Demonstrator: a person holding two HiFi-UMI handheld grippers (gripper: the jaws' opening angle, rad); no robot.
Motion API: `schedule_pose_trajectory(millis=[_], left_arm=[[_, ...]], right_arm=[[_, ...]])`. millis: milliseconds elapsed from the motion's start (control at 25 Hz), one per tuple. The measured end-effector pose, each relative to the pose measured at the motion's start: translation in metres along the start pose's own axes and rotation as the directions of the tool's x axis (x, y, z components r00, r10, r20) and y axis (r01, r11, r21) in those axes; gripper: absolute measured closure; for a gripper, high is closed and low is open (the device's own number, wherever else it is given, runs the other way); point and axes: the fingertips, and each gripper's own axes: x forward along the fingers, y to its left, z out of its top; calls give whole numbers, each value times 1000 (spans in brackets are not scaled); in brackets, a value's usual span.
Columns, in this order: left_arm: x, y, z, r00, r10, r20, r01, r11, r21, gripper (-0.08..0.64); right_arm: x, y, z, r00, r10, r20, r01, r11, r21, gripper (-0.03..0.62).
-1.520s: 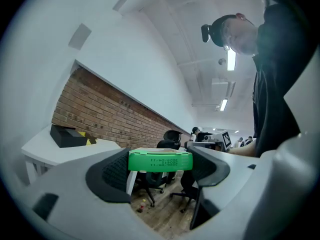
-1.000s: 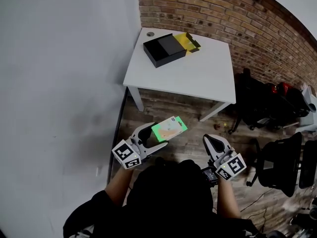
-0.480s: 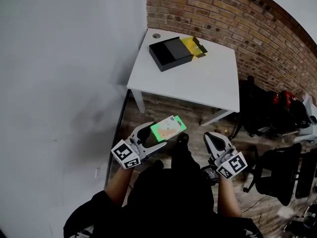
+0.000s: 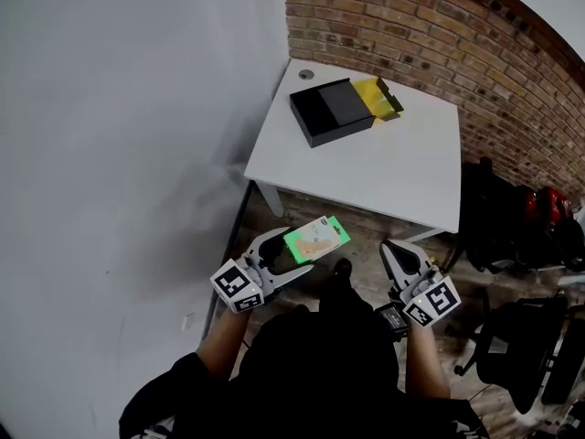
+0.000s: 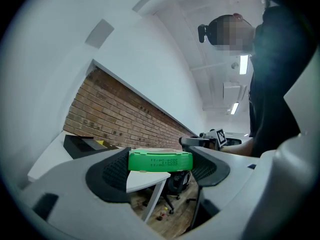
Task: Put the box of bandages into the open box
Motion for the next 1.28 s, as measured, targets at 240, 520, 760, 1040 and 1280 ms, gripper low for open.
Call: schedule_pose_trajectory(millis=[240,520,760,1040,1280], left_arm=[[54,36,8,999,31,-15,-31,999,9,192],[134,70,29,999,44,-12,-44,998,38,192],[192,86,43,997,70,-22,-69,995,65,192],[212,102,56,992,124,-31,-120,988,98,192],[212,125,73,987,150,-55,-142,982,128,192]], right_arm=[[17,-67,9,1000,24,14,-24,1000,13,586],[25,-156,35,999,39,36,-39,999,0,586],[21,-218,44,997,58,49,-59,998,18,586],[38,-244,40,991,123,55,-124,992,11,586],[54,-259,40,990,120,67,-123,992,41,586]])
